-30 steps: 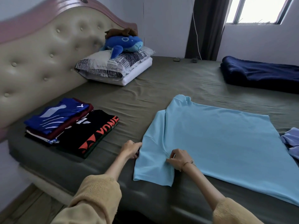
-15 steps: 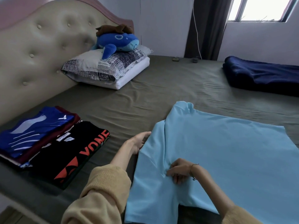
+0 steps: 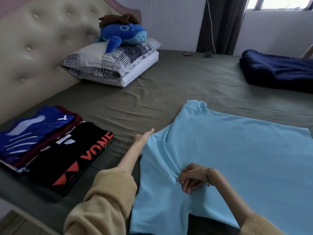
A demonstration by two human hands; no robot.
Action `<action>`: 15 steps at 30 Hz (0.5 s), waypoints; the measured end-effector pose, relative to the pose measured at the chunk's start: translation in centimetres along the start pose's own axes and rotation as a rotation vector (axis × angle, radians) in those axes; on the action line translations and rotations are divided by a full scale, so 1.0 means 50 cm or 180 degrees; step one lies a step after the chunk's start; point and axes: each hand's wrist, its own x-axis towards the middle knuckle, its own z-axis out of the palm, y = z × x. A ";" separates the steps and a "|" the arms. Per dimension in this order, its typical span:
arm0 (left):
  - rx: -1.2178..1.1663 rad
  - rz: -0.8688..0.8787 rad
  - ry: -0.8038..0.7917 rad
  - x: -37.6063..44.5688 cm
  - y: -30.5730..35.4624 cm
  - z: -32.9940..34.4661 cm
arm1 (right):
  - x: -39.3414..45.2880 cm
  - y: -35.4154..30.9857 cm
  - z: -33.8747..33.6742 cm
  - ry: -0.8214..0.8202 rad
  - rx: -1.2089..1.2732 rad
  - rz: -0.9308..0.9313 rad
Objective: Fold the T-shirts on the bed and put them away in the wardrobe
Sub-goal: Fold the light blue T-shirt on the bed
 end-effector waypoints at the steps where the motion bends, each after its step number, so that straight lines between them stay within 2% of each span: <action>1: 0.0323 0.0295 0.0196 0.004 -0.002 -0.001 | 0.001 0.001 0.001 -0.0002 0.0000 -0.0002; 3: 0.0451 0.0780 0.0364 0.013 -0.013 -0.004 | 0.002 0.002 0.002 0.0027 -0.0016 -0.0022; 6: 0.0246 0.0983 0.0497 0.008 -0.038 -0.017 | -0.001 -0.001 0.011 0.0129 -0.0089 -0.0067; 8: 0.0222 0.0862 0.0526 0.005 -0.041 -0.022 | -0.006 -0.004 0.019 0.0258 -0.0191 -0.0123; 10: 0.0047 0.0615 0.0325 -0.003 -0.031 -0.030 | -0.013 -0.007 0.031 0.0535 -0.0428 -0.0224; 13: -0.0138 0.0236 -0.0076 -0.020 -0.027 -0.057 | -0.016 -0.019 0.062 0.1428 -0.1412 -0.0757; 15: 0.0078 0.0186 -0.0254 -0.030 -0.034 -0.070 | -0.026 -0.040 0.102 0.1614 -0.1471 -0.1159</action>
